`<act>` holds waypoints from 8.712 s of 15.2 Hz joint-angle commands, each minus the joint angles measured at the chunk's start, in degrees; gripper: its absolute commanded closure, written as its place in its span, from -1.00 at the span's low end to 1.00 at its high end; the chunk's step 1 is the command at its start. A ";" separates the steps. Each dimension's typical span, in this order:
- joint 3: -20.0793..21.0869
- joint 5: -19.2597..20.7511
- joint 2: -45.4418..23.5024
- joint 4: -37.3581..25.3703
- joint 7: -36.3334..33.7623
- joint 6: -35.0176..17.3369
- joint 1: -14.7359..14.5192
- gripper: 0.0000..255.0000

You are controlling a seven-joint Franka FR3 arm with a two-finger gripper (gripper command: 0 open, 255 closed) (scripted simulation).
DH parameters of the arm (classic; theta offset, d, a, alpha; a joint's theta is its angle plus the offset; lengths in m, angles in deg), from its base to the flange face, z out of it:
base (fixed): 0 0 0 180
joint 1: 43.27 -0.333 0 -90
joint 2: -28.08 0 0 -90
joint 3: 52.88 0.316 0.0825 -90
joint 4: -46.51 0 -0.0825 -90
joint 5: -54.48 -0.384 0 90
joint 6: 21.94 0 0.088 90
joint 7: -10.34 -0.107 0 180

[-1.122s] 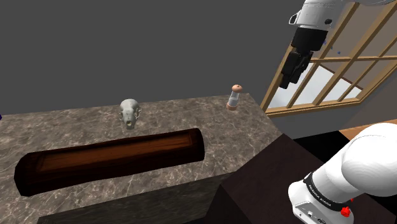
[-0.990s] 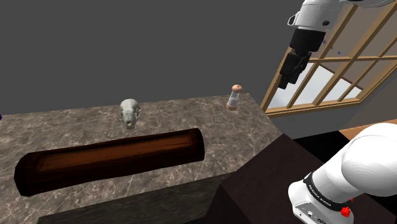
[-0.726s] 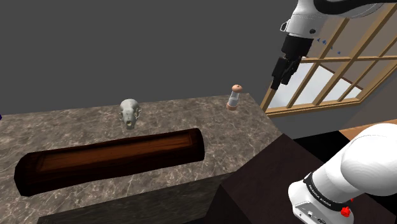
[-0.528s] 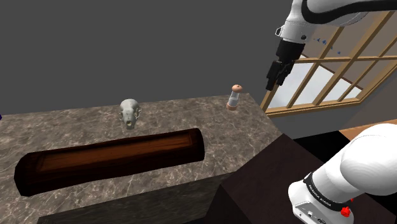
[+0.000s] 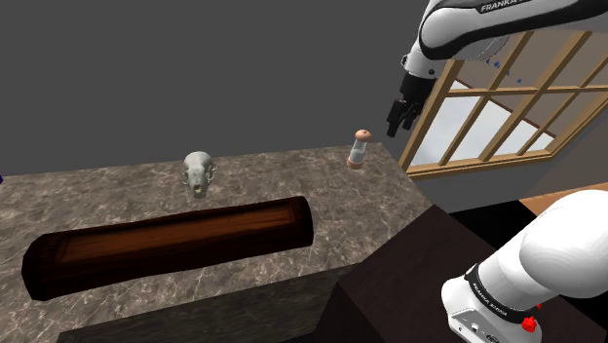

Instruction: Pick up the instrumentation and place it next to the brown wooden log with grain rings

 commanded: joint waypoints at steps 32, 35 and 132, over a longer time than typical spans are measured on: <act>-2.42 -9.78 -55.22 -39.78 16.04 -21.70 7.64 -1.00; -2.42 -9.78 -55.23 -39.80 16.04 -21.69 7.64 -1.00; 5.28 -0.21 -52.01 -73.24 -24.57 12.78 -18.84 1.00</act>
